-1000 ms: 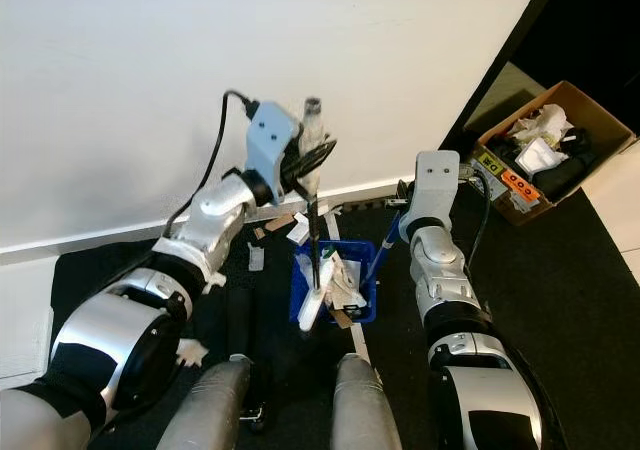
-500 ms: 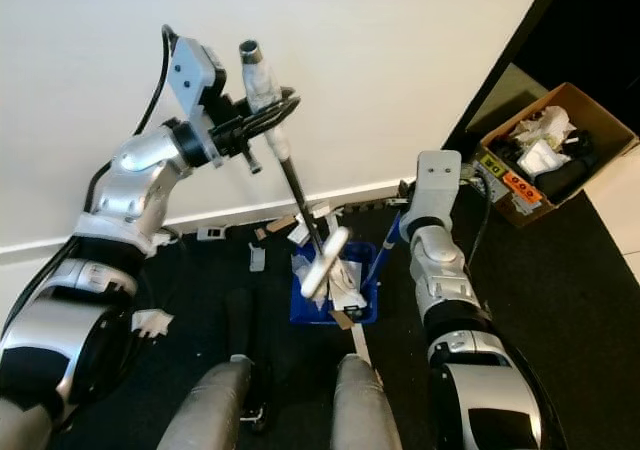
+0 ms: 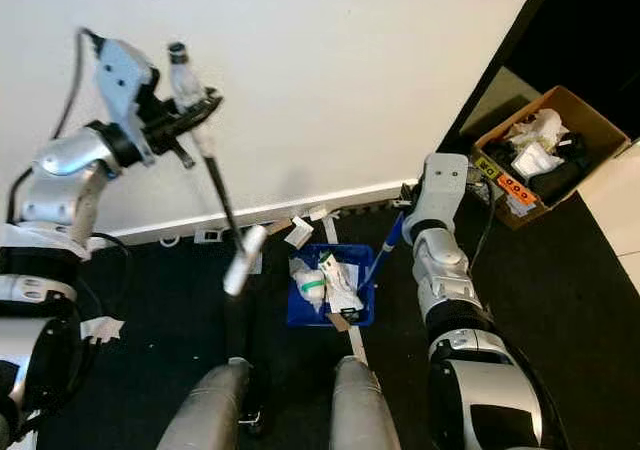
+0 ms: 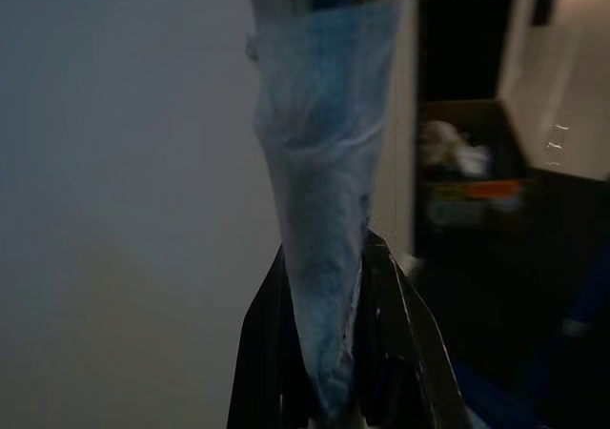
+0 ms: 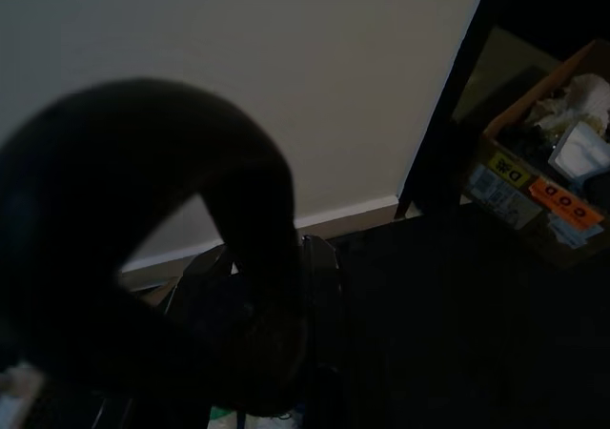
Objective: Sweep floor
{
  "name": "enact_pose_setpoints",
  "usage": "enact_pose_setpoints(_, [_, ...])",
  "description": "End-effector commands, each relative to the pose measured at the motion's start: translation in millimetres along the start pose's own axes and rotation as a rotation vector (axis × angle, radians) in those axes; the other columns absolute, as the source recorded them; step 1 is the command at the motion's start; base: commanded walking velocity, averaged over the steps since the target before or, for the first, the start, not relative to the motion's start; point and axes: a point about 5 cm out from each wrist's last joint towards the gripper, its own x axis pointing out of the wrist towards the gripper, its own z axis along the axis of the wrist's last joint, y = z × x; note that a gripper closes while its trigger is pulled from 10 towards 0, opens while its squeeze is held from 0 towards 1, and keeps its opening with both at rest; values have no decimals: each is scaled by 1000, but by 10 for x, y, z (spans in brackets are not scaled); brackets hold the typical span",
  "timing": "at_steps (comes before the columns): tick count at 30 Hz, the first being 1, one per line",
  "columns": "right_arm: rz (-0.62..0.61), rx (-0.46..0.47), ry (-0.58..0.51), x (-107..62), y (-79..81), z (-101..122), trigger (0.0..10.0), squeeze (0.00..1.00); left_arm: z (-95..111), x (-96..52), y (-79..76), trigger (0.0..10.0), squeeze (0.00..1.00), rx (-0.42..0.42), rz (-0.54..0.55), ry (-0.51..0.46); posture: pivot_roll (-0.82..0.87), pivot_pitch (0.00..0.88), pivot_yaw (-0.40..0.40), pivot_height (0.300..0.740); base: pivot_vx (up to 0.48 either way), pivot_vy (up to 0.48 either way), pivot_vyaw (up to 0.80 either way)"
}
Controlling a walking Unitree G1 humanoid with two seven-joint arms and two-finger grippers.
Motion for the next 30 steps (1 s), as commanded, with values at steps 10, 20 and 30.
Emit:
enact_pose_setpoints(10, [-39,325,24,-37,-128,-112,10000,0,-380,-386,65,10000,0,94,38,271,39,55,15,740,0,0,0])
enact_pose_setpoints(20, [11,306,-12,-16,-186,-17,10000,0,-698,-596,-30,10000,0,92,149,381,43,45,16,740,0,0,0])
enact_pose_setpoints(30, [65,231,-37,-36,-259,40,10000,0,-880,-688,-101,10000,0,-128,370,351,43,35,17,740,0,0,0])
